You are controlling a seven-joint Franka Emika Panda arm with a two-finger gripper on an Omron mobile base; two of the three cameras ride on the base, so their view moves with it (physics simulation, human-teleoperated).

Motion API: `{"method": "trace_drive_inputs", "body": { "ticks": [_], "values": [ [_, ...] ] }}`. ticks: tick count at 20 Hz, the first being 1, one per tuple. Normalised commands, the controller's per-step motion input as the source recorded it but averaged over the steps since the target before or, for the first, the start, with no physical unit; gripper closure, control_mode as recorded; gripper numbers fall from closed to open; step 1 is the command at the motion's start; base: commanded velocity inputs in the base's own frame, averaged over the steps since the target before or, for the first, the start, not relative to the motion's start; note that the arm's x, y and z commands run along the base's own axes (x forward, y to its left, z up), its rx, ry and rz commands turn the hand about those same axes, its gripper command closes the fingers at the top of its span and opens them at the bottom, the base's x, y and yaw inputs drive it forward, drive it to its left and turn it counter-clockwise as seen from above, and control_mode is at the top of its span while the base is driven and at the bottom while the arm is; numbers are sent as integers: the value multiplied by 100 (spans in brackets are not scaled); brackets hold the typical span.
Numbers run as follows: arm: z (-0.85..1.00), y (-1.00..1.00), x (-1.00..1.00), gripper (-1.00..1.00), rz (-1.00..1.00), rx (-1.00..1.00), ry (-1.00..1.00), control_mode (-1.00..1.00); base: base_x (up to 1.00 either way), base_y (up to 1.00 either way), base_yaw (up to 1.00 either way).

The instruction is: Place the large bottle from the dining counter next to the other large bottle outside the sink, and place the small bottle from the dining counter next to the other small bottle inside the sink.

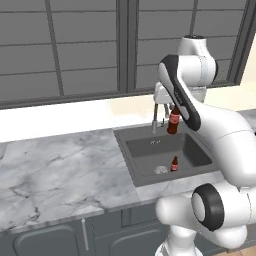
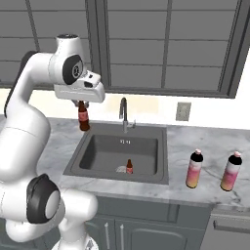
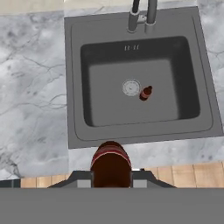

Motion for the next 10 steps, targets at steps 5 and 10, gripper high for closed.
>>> {"method": "trace_drive_inputs", "body": {
  "ticks": [5, 10],
  "values": [
    [-18, -2, 44, 100, 0, 0, -7, -100, 0, 0, 0],
    [-45, -1, 7, 100, 0, 0, -2, -100, 0, 0, 0]
  ]
}}
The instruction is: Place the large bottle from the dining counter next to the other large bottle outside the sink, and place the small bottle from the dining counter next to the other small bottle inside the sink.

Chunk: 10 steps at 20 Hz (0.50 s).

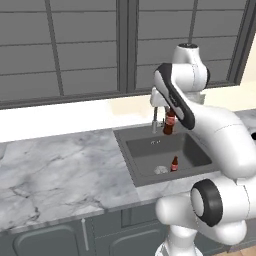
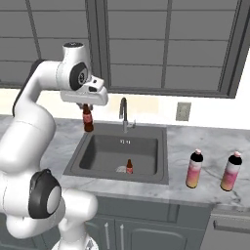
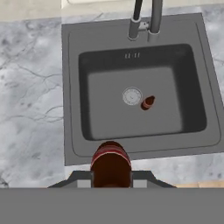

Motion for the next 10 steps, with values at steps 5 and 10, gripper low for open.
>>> {"method": "trace_drive_inputs", "body": {
  "ticks": [5, 10],
  "values": [
    [-71, 0, 0, 100, 0, 0, -5, -100, 0, 0, 0],
    [-61, 0, 4, 100, 0, 0, -9, -100, 0, 0, 0]
  ]
}}
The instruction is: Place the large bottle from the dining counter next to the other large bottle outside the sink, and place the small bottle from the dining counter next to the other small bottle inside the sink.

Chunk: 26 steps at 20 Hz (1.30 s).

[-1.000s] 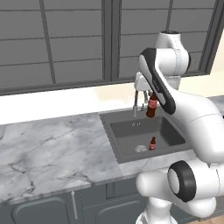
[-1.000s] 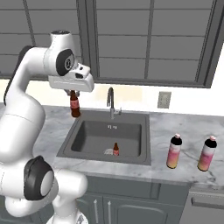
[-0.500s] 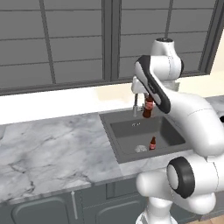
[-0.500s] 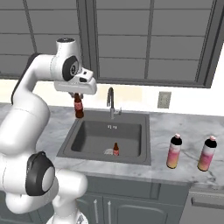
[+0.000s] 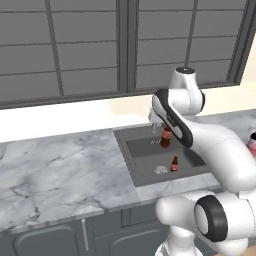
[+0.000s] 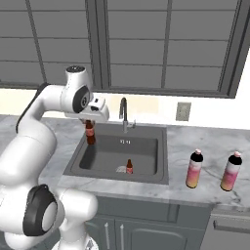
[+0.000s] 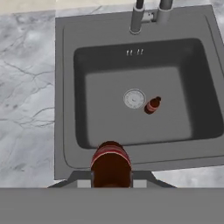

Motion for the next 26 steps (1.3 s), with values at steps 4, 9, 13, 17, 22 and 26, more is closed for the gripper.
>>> {"method": "trace_drive_inputs", "body": {
  "ticks": [4, 9, 13, 17, 22, 26],
  "values": [
    [-25, 0, 15, 100, 0, 0, -6, -100, 0, 0, 0],
    [-8, -4, 20, 100, 0, -1, 0, -100, 0, 0, 0],
    [-7, -21, 29, 100, 3, 0, 0, -100, 0, 0, 0],
    [-8, -5, 19, 100, 0, 0, 0, -100, 0, 0, 0],
    [-28, 1, 7, 100, 0, 0, 10, -100, 0, 0, 0],
    [-56, 1, 10, 100, 0, 0, 6, -100, 0, 0, 0]
  ]
}}
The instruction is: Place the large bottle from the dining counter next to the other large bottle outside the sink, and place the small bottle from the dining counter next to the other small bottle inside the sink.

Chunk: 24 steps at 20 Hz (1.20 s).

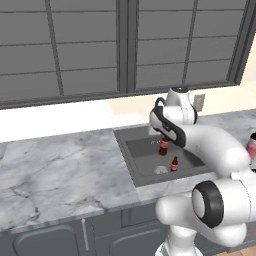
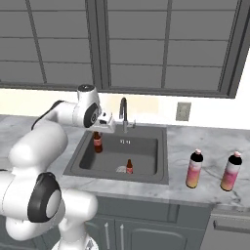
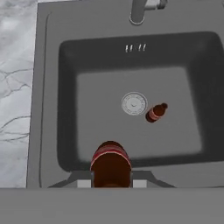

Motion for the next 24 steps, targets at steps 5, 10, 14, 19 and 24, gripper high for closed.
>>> {"method": "trace_drive_inputs", "body": {
  "ticks": [5, 10, 14, 19, 24],
  "values": [
    [-37, 0, 19, 100, 0, 0, 1, -100, 0, 0, 0],
    [-25, 6, 19, 100, 0, 0, 0, -100, 0, 0, 0],
    [-31, 5, 3, 100, 0, 0, 0, -100, 0, 0, 0],
    [-31, 5, 4, 100, -1, 0, 0, -100, 0, 0, 0],
    [-13, 0, 24, 100, -1, 0, 0, -100, 0, 0, 0]
  ]
}}
